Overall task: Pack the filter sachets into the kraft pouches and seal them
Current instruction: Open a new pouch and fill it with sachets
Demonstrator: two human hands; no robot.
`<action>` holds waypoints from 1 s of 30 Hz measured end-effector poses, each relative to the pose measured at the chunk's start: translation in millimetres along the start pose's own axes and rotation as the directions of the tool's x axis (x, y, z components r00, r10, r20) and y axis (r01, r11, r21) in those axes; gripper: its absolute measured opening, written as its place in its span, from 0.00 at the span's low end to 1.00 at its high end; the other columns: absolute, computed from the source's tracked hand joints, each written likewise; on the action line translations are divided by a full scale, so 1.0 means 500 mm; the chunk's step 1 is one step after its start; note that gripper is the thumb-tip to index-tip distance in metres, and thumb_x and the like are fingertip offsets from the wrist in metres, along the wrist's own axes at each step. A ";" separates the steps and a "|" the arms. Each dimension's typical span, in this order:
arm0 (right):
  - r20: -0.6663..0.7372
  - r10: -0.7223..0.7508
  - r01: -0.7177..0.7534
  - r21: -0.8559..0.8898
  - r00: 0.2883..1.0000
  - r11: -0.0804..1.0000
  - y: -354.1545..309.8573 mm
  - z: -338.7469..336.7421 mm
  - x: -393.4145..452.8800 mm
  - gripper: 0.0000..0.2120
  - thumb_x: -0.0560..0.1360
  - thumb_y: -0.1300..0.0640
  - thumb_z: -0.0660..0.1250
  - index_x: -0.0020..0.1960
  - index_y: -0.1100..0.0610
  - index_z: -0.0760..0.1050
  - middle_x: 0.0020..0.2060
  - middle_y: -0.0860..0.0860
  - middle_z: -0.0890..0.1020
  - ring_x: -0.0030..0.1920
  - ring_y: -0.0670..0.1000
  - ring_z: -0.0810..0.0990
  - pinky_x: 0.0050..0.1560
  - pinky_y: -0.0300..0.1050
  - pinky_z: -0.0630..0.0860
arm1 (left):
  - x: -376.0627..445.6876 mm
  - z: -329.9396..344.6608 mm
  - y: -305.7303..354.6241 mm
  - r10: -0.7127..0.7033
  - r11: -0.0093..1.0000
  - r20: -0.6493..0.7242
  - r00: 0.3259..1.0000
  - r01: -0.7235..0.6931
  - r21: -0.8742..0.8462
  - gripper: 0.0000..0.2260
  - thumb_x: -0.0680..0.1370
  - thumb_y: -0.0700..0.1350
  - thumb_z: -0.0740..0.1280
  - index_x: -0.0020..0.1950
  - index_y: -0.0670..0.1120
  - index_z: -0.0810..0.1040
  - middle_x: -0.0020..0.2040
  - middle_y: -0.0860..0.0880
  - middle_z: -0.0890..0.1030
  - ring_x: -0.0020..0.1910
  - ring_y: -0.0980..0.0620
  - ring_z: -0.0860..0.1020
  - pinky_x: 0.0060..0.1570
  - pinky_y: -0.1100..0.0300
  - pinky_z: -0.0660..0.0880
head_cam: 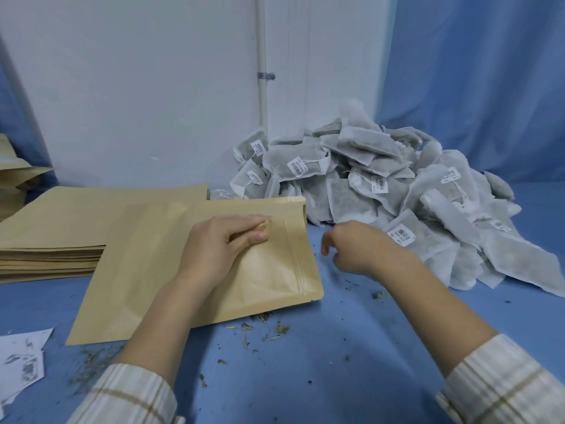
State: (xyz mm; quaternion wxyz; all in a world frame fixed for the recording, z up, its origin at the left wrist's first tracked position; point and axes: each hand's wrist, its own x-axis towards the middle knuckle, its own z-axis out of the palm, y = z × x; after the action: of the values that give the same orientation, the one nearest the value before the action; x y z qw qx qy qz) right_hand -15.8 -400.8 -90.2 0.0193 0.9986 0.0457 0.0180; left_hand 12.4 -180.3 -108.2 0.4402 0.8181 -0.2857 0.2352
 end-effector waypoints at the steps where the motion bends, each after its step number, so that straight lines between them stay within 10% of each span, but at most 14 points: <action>1: 0.086 0.043 -0.027 -0.178 0.995 0.984 0.011 0.007 -0.001 0.18 0.72 0.60 0.61 0.61 0.51 0.74 0.58 0.51 0.74 0.60 0.53 0.71 0.56 0.45 0.70 | 0.000 0.002 0.004 0.007 1.000 0.004 1.000 -0.007 0.000 0.15 0.71 0.47 0.72 0.51 0.67 0.79 0.47 0.78 0.74 0.48 0.79 0.72 0.49 0.81 0.65; 6: 0.188 0.274 -0.106 -0.612 0.943 0.784 0.038 0.033 0.006 0.22 0.77 0.53 0.61 0.70 0.50 0.65 0.68 0.55 0.65 0.69 0.59 0.60 0.68 0.55 0.55 | -0.002 0.013 0.013 -0.001 1.000 0.046 0.999 0.002 -0.019 0.14 0.71 0.48 0.72 0.49 0.68 0.79 0.41 0.77 0.76 0.49 0.78 0.73 0.49 0.81 0.65; 10: -0.002 0.050 -0.041 -0.596 0.999 0.802 0.055 0.030 0.007 0.15 0.77 0.59 0.59 0.62 0.51 0.73 0.59 0.50 0.75 0.62 0.53 0.70 0.55 0.44 0.65 | -0.004 0.016 0.011 -0.003 1.000 0.059 0.998 0.005 -0.020 0.13 0.71 0.48 0.72 0.50 0.66 0.80 0.43 0.74 0.77 0.50 0.75 0.74 0.50 0.79 0.66; 13: -0.352 -0.090 0.016 -0.207 0.932 0.978 0.065 0.013 -0.001 0.13 0.75 0.56 0.63 0.59 0.48 0.73 0.50 0.47 0.77 0.57 0.52 0.73 0.45 0.42 0.68 | -0.001 0.011 0.009 -0.017 0.999 0.033 0.999 0.018 -0.031 0.13 0.70 0.50 0.72 0.49 0.68 0.79 0.43 0.73 0.78 0.50 0.74 0.74 0.50 0.79 0.66; 15: -0.567 0.072 0.130 0.308 0.820 0.943 0.060 -0.003 -0.017 0.12 0.71 0.53 0.69 0.53 0.48 0.74 0.41 0.42 0.76 0.48 0.45 0.76 0.42 0.37 0.70 | -0.001 0.009 0.007 -0.034 0.999 0.016 0.999 0.034 -0.039 0.12 0.70 0.52 0.72 0.49 0.69 0.79 0.42 0.75 0.77 0.50 0.75 0.74 0.49 0.80 0.65; 19: -0.448 0.551 0.305 0.892 0.704 0.334 0.050 0.004 -0.027 0.10 0.69 0.53 0.70 0.48 0.46 0.73 0.41 0.40 0.79 0.42 0.37 0.78 0.47 0.30 0.73 | -0.001 -0.001 -0.003 -0.049 0.998 -0.032 0.998 0.047 -0.042 0.14 0.70 0.49 0.72 0.47 0.69 0.78 0.41 0.77 0.76 0.49 0.77 0.73 0.49 0.81 0.64; 22: -0.173 0.542 0.333 0.919 0.823 -0.212 0.037 0.026 -0.017 0.07 0.73 0.62 0.66 0.48 0.53 0.73 0.42 0.51 0.77 0.40 0.46 0.78 0.44 0.40 0.77 | 0.002 -0.008 -0.010 -0.072 0.997 -0.083 0.994 0.069 -0.044 0.14 0.71 0.48 0.73 0.47 0.68 0.78 0.42 0.76 0.76 0.49 0.77 0.73 0.48 0.82 0.64; 24: -0.119 0.433 0.303 0.872 0.894 -0.384 0.020 0.040 -0.017 0.07 0.73 0.67 0.64 0.48 0.57 0.72 0.42 0.54 0.76 0.39 0.46 0.79 0.41 0.39 0.79 | 0.004 -0.012 -0.009 -0.084 0.996 -0.097 0.992 0.081 -0.039 0.13 0.71 0.49 0.73 0.46 0.69 0.78 0.42 0.75 0.76 0.48 0.78 0.73 0.48 0.82 0.64; 30: -0.185 0.051 0.190 0.976 0.981 -0.107 -0.034 0.060 -0.011 0.10 0.73 0.70 0.66 0.51 0.58 0.73 0.40 0.51 0.81 0.37 0.45 0.80 0.38 0.36 0.76 | 0.006 -0.005 0.012 -0.088 0.988 -0.052 0.995 0.081 -0.135 0.13 0.66 0.51 0.73 0.40 0.72 0.78 0.40 0.75 0.77 0.47 0.75 0.75 0.48 0.81 0.66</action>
State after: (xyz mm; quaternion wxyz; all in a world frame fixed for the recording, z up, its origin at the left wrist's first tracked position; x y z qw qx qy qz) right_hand -21.8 -385.6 -121.2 -0.7310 0.6729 0.0973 0.0581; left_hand 10.4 -181.6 -101.5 0.5115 0.7911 -0.2529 0.2205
